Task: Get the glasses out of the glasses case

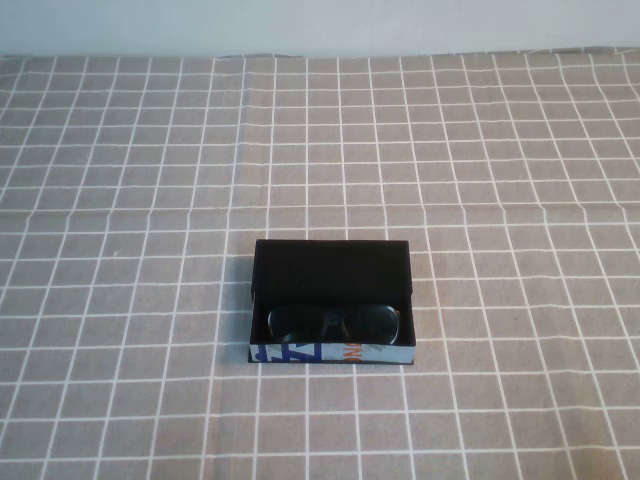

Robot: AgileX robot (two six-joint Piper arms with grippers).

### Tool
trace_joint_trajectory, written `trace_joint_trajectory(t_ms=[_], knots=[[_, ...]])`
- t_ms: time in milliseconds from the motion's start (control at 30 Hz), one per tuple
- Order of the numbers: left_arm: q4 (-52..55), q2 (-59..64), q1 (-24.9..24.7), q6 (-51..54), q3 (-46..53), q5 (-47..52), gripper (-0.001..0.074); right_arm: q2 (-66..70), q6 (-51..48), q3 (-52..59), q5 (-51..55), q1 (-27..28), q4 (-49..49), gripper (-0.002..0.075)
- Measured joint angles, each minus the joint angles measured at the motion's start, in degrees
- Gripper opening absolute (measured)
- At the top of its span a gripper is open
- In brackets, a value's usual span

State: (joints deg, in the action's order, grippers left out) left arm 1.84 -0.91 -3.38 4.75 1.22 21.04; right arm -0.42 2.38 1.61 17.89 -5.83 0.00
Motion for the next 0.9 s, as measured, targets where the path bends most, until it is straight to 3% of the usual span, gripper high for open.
trace_joint_trajectory(t_ms=[900], knots=[[0.0,0.0,0.0,0.0,0.0,0.0,-0.0004,0.0,0.0,0.0,0.0,0.0,0.5,-0.0018]])
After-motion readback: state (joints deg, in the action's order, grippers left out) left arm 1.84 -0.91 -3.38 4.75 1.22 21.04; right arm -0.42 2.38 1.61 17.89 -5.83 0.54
